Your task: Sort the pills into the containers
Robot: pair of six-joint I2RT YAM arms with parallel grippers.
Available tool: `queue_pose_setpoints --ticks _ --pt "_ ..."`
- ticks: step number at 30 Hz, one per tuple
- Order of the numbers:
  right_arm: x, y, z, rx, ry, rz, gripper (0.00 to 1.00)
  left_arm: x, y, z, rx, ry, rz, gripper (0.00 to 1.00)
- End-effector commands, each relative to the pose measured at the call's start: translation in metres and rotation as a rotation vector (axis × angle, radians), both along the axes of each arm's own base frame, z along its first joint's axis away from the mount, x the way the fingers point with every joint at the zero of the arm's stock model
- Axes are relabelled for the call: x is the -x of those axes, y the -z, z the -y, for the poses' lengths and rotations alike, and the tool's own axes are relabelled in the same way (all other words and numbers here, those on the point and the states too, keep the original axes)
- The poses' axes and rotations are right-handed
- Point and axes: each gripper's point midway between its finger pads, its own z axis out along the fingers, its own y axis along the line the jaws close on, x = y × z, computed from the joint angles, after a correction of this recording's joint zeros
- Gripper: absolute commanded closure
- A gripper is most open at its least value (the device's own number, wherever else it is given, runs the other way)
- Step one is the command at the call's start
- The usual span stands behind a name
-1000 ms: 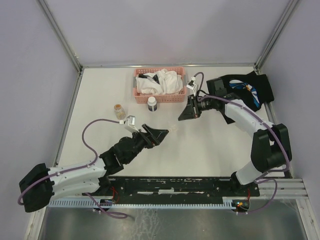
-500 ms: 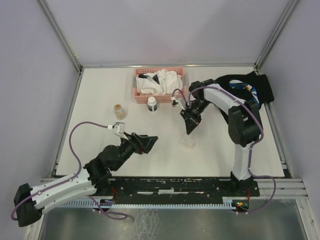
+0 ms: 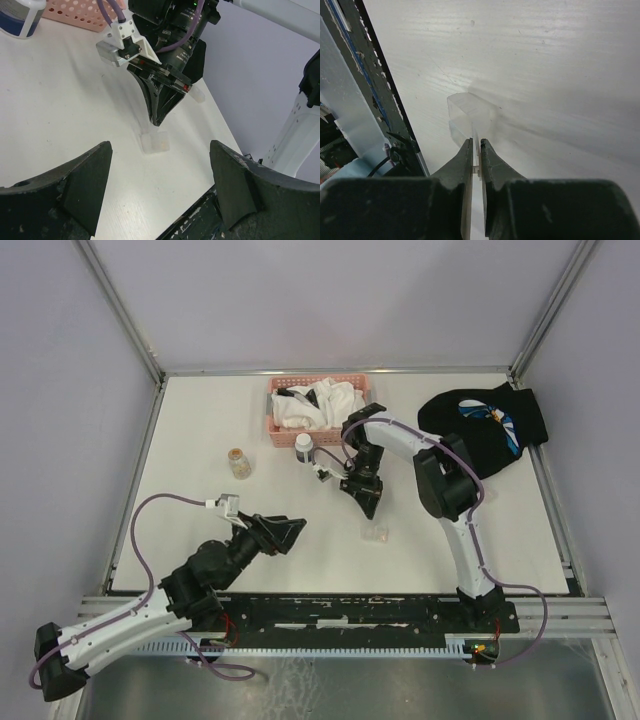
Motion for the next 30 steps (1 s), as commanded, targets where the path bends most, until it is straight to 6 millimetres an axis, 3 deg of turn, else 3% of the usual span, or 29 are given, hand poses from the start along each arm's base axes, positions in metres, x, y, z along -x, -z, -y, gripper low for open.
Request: queue_pose_setpoints --ticks 1,8,13,16,19,23,26,30 --pt "-0.004 -0.011 -0.003 0.010 -0.062 0.037 0.83 -0.004 -0.003 -0.009 -0.005 -0.038 0.034 0.15" --pt "-0.020 -0.012 -0.010 0.030 0.006 0.107 0.59 -0.004 -0.002 -0.009 -0.021 -0.037 0.041 0.16" --pt "-0.050 -0.031 -0.010 0.041 0.118 0.290 0.50 -0.006 -0.008 -0.010 -0.063 -0.043 0.074 0.16" --pt "-0.062 -0.058 -0.008 0.001 0.183 0.413 0.46 -0.015 -0.012 -0.017 -0.115 -0.098 0.102 0.15" --pt "-0.062 -0.092 -0.007 -0.075 0.241 0.501 0.45 -0.024 -0.019 -0.023 -0.152 -0.155 0.131 0.13" --pt "-0.041 -0.139 -0.011 -0.284 0.316 0.530 0.45 -0.037 -0.033 -0.027 -0.202 -0.211 0.164 0.09" --pt "-0.027 -0.171 -0.014 -0.471 0.378 0.552 0.42 -0.057 -0.032 -0.043 -0.291 -0.313 0.132 0.08" --pt "-0.013 -0.207 -0.017 -0.715 0.484 0.570 0.22 -0.093 -0.032 -0.069 -0.406 -0.428 0.027 0.07"
